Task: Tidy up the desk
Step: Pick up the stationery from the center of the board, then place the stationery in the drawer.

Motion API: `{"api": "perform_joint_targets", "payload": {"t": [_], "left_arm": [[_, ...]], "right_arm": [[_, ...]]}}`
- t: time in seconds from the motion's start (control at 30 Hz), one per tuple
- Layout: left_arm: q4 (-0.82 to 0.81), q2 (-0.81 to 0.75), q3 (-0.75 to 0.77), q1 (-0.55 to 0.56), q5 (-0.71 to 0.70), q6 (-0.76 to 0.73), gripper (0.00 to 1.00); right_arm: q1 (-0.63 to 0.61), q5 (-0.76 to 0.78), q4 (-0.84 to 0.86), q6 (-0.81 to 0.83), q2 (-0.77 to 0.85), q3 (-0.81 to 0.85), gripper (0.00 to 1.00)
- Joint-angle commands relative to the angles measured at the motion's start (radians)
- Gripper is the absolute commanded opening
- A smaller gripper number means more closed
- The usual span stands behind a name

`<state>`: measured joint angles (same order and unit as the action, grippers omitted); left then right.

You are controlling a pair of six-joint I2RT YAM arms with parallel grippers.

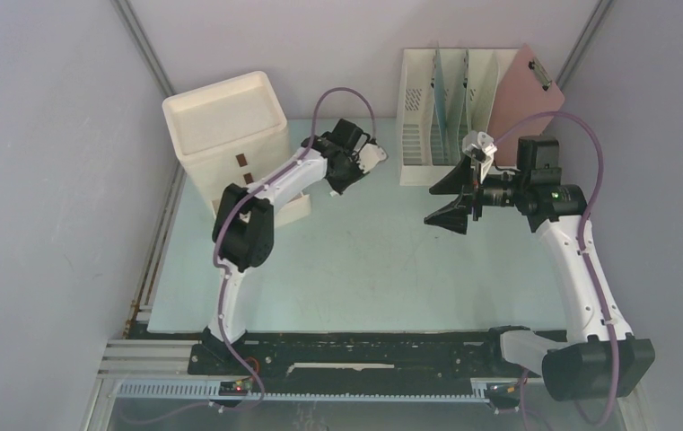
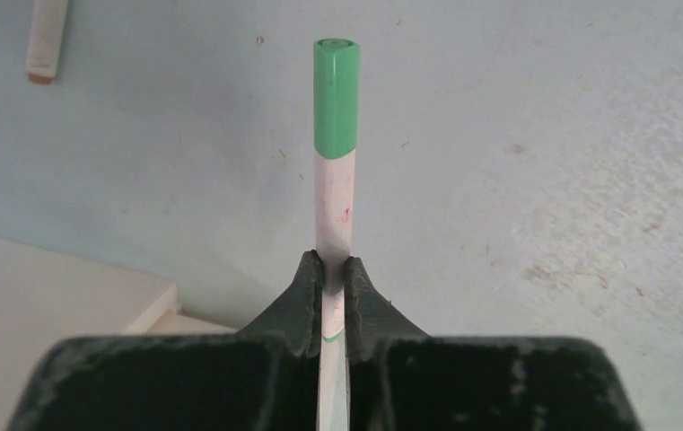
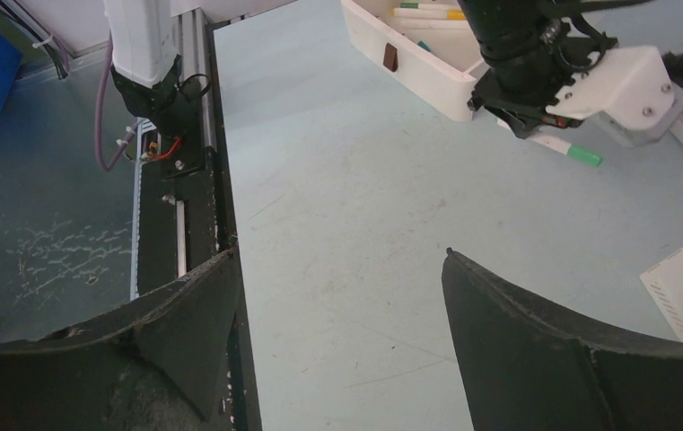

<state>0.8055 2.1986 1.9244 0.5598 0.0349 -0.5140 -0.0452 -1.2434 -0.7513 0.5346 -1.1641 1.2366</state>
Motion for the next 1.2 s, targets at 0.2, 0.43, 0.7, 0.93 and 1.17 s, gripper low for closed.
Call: {"api": "perform_joint_targets", "payload": {"t": [0.2,0.43,0.7,0.93,1.17], "left_arm": [[-0.279,-0.375,-0.389,-0.002,-0.109,0.185,0.0],[-0.492,-0.639,-0.715,-0.002,-0.232,0.275,0.0],[-0.546,-0.781,-0.861,-0.003,-0.459,0.267,0.0],[-0.607,-0.754,-0.889,-0.001,-0.744,0.196,0.0],[-0.689,-0.637,-0.863,-0.023,-0.907,0.131,0.0]], "right_arm": [[0.009,-0.03,-0.005,0.005,0.031,-0.001,0.9],[0.007,-0.028,-0.01,0.008,0.022,-0.001,0.9],[0.007,-0.023,-0.011,0.01,0.007,-0.001,0.9],[0.007,-0.025,-0.013,0.008,0.003,-0.001,0.9],[0.007,-0.026,-0.012,0.01,0.009,-0.002,0.9]]}}
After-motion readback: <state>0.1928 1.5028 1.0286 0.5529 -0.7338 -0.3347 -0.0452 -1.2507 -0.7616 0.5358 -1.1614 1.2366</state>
